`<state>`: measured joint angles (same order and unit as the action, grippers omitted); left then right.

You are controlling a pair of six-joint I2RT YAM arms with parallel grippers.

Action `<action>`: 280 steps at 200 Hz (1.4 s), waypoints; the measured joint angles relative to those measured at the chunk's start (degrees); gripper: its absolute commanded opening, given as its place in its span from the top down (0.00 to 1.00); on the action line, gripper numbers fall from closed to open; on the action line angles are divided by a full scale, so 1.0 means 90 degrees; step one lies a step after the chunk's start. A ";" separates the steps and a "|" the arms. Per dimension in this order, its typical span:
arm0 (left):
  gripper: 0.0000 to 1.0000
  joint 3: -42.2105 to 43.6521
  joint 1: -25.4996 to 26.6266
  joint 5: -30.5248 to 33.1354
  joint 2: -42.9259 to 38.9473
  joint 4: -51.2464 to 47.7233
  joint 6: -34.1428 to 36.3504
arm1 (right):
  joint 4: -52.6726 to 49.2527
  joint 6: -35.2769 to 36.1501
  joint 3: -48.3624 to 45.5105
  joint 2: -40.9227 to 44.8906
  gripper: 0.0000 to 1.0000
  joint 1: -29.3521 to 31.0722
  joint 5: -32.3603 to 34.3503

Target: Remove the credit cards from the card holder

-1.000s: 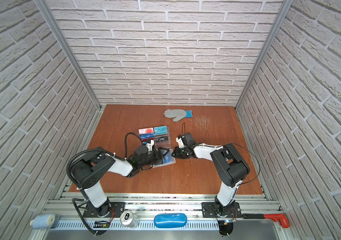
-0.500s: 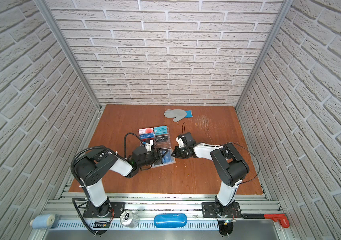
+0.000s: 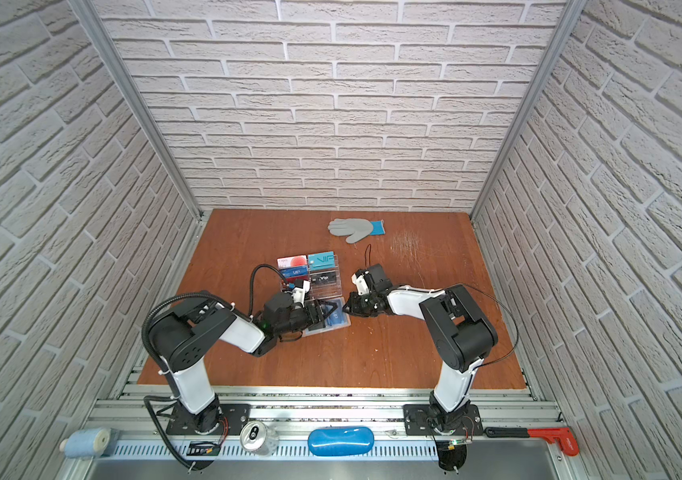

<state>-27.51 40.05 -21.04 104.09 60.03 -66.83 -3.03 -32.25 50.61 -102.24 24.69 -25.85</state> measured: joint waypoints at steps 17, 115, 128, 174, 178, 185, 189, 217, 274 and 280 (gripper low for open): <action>0.32 -0.0010 0.0000 -0.0007 0.0002 -0.0010 0.0027 | 0.0029 -0.0017 0.0000 -0.0010 0.80 -0.0002 -0.0022; 0.37 -0.0372 0.0029 0.0005 0.0274 -0.0053 0.0027 | 0.0124 -0.0109 -0.0002 -0.0051 0.83 -0.0034 -0.0163; 0.37 -0.0393 0.0027 0.0005 0.0299 -0.0056 0.0027 | 0.0124 -0.0134 -0.0005 -0.0051 0.83 -0.0034 -0.0170; 0.38 -0.0532 0.0034 -0.0015 0.0444 -0.0007 0.0019 | 0.0136 -0.0185 -0.0005 -0.0061 0.82 -0.0039 -0.0209; 0.38 -0.0539 0.0039 -0.0012 0.0457 -0.0002 0.0017 | 0.0136 -0.0187 -0.0005 -0.0061 0.82 -0.0041 -0.0211; 0.38 -0.0546 0.0046 -0.0012 0.0469 0.0002 0.0017 | 0.0136 -0.0185 -0.0007 -0.0061 0.82 -0.0049 -0.0216; 0.38 -0.0546 0.0051 -0.0007 0.0474 0.0007 0.0019 | 0.0141 -0.0185 -0.0012 -0.0061 0.82 -0.0051 -0.0221; 0.39 -0.0546 0.0058 -0.0007 0.0478 0.0017 0.0022 | 0.0182 -0.0185 -0.0046 -0.0061 0.82 -0.0083 -0.0270; 0.39 -0.0546 0.0068 -0.0024 0.0571 0.0146 0.0022 | 0.0226 -0.0180 -0.0124 -0.0046 0.77 -0.0177 -0.0330; 0.39 -0.0546 0.0070 -0.0029 0.0576 0.0153 0.0024 | 0.0228 -0.0180 -0.0131 -0.0039 0.77 -0.0189 -0.0342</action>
<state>-32.42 40.69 -21.30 109.27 61.41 -66.61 -0.97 -33.87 49.43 -102.59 22.98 -28.93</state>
